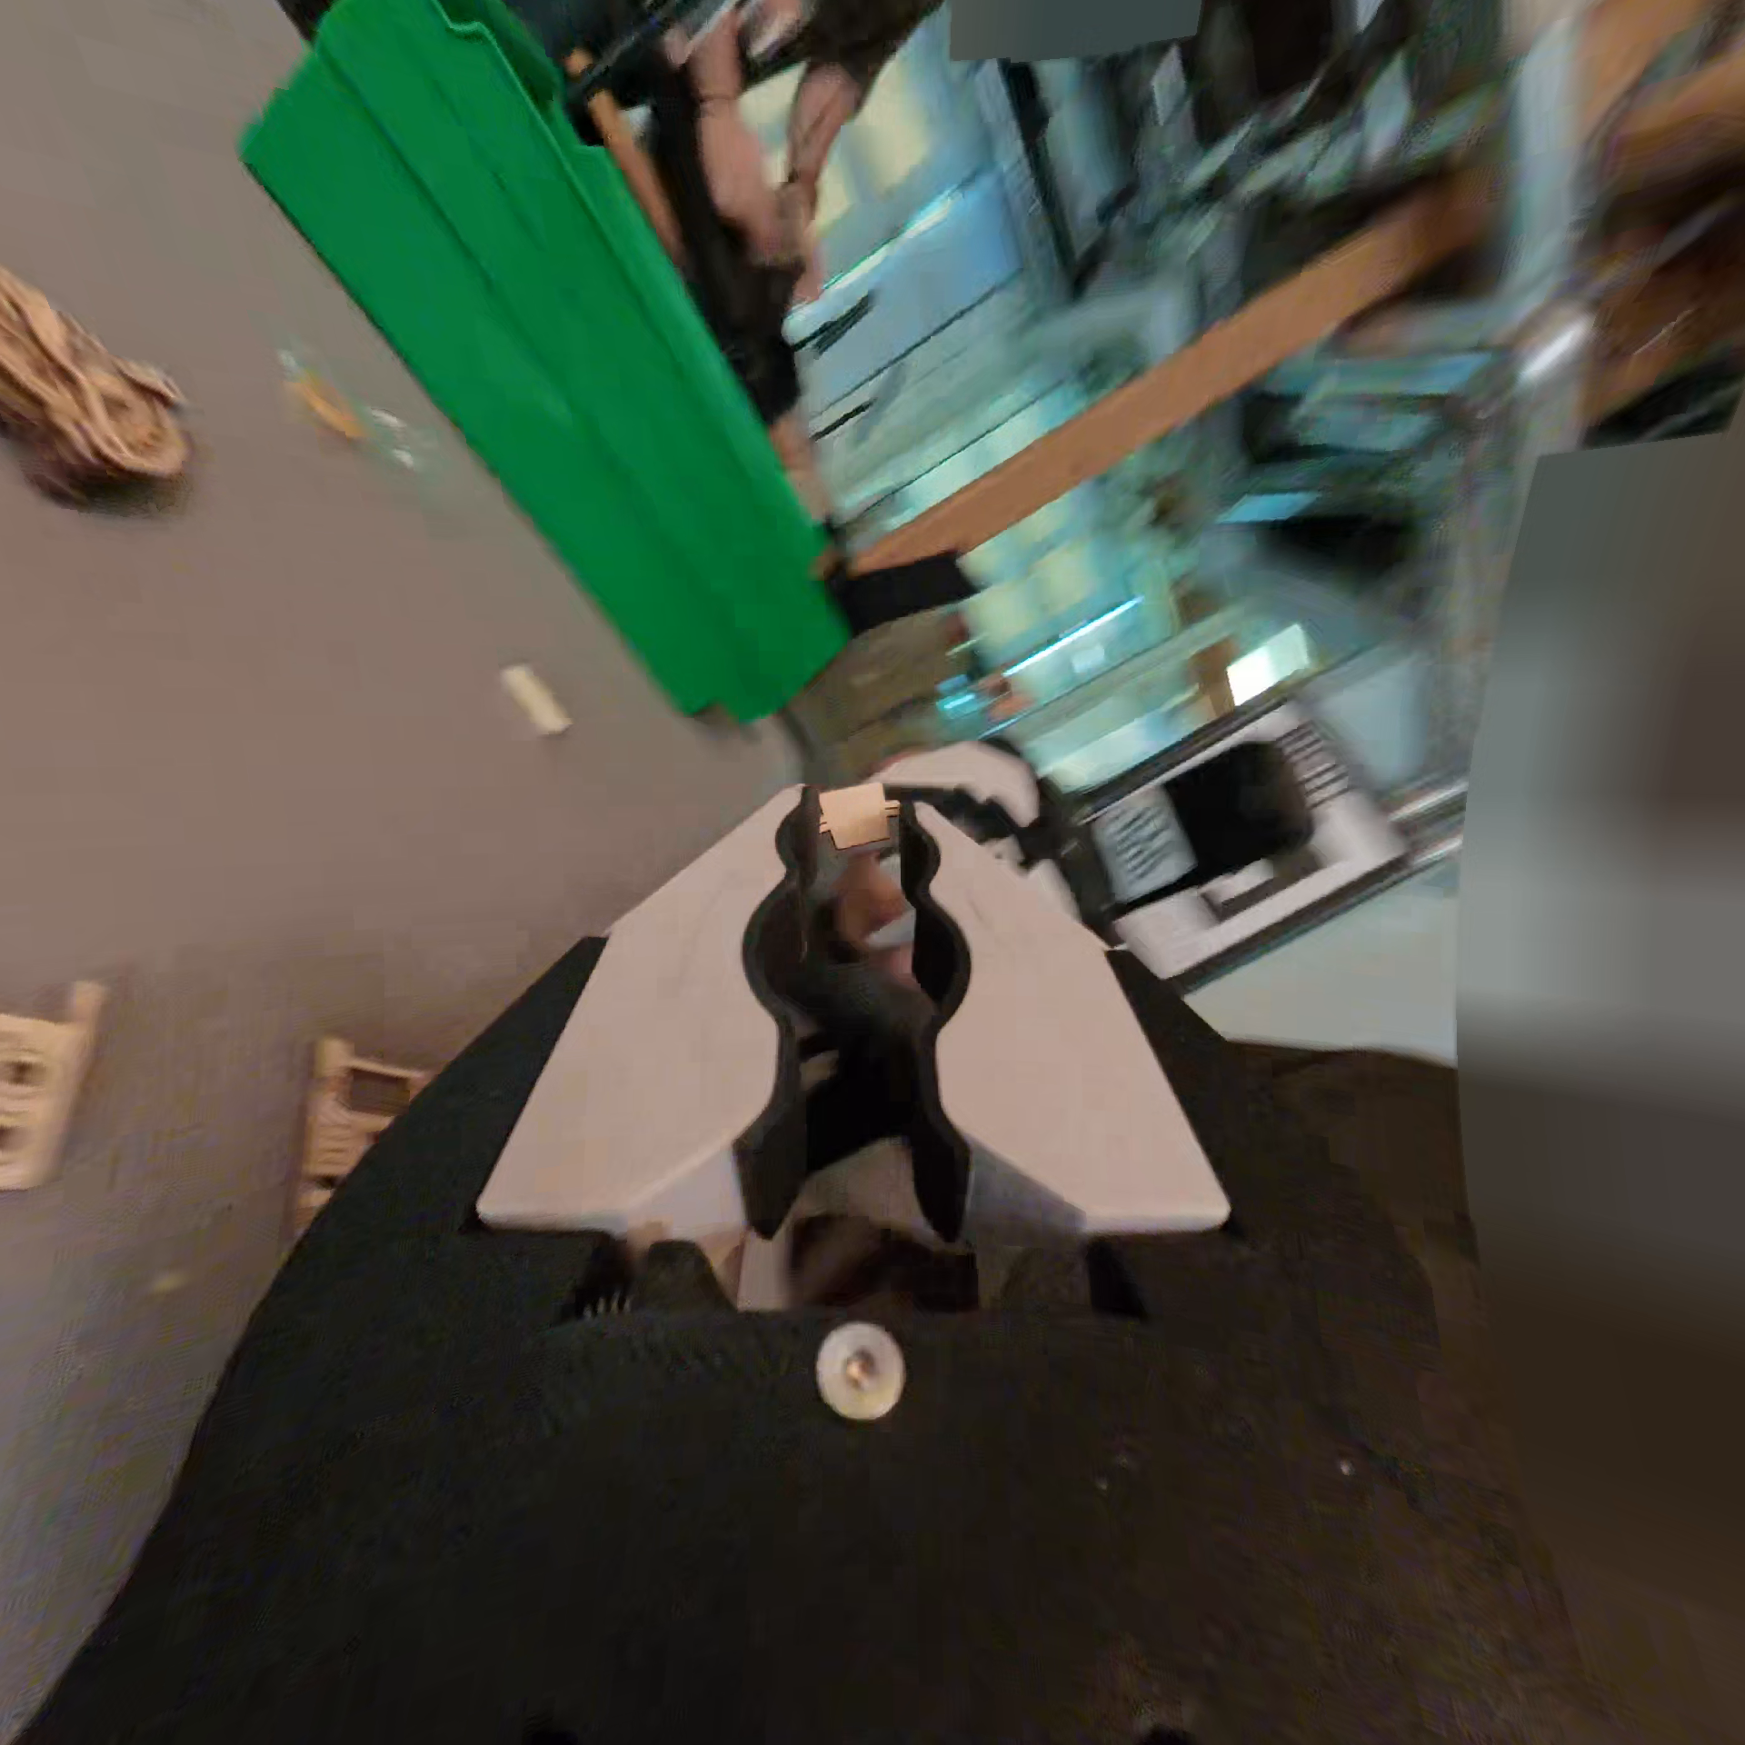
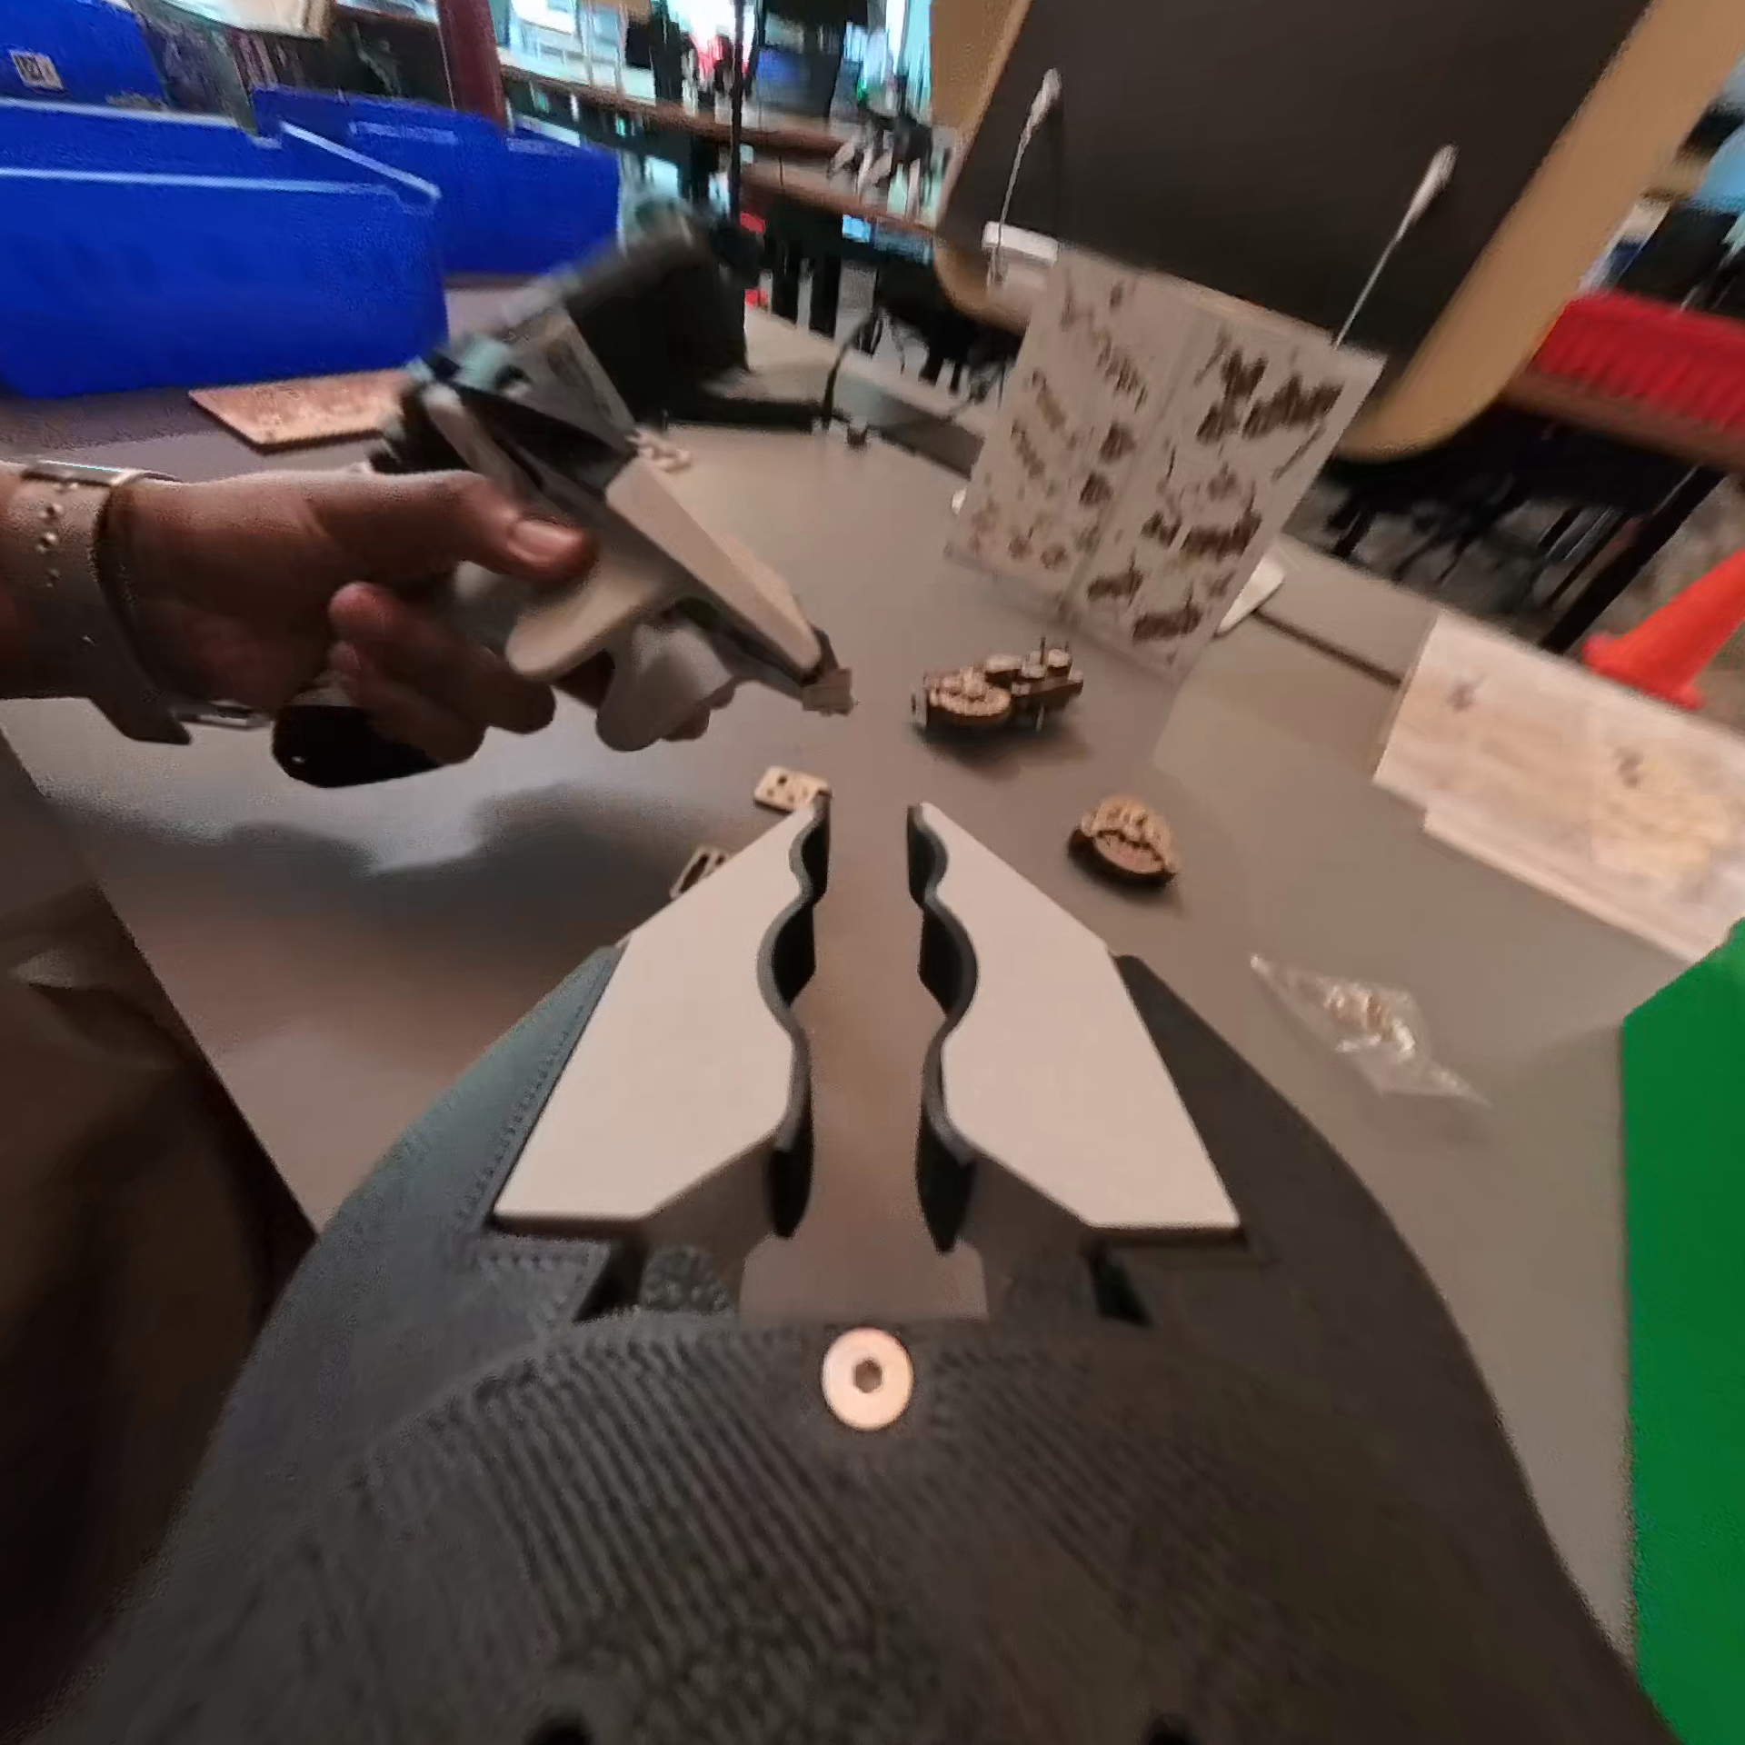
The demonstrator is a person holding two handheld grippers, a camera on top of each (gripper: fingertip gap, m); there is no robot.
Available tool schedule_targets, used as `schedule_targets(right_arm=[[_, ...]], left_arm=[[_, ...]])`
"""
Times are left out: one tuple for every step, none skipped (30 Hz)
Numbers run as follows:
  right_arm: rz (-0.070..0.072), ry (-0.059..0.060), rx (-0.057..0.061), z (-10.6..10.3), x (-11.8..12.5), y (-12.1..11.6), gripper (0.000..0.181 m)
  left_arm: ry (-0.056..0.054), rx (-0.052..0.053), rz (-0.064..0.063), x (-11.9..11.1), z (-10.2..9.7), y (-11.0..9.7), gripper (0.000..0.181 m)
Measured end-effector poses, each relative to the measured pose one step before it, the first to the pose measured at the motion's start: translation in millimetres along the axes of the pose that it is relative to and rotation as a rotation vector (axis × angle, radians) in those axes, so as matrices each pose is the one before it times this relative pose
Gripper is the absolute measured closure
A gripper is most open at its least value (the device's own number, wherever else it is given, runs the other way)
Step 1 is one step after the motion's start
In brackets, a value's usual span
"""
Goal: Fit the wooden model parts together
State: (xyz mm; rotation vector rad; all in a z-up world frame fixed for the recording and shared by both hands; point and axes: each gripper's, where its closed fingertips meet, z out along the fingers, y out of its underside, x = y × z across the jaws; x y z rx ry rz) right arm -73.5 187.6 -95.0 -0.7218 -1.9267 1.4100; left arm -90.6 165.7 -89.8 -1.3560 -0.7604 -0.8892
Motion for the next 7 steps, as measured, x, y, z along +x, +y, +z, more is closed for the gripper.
schedule_targets(right_arm=[[-0.0340, 0.0144, 0.0375, -0.98, -3.42, -6.35, 0.167], [-0.0330, 0.0120, 0.0294, -0.62, -3.61, -5.23, 0.167], [-0.0315, 0.0096, 0.0179, -0.30, -3.15, -3.59, 0.167], [-0.0258, 0.0076, 0.0091, -0.23, -2.29, -2.03, 0.167], [-0.0169, -0.0011, 0.0022, -0.08, -2.27, -0.37, 0.167], [-0.0072, -0.0147, -0.0039, -0.07, -2.75, 1.18, 0.167], [0.0050, -0.0351, -0.0038, -0.19, -4.53, 1.70, 0.169]], left_arm=[[0.0691, 0.0344, -0.1148, 3.37, -2.42, -3.86, 0.167], [0.0481, 0.0197, -0.0878, 0.78, -1.19, -0.98, 0.167], [0.0241, 0.0012, -0.0603, -1.66, 0.07, 2.29, 0.167], [0.0134, -0.0191, -0.0412, -2.03, 1.34, 5.07, 0.167], [0.0176, -0.0338, -0.0315, -0.32, 2.45, 6.67, 0.167], [0.0241, -0.0365, -0.0271, 1.99, 3.13, 6.73, 0.167], [0.0289, -0.0413, -0.0244, 3.39, 3.45, 6.84, 0.167]])
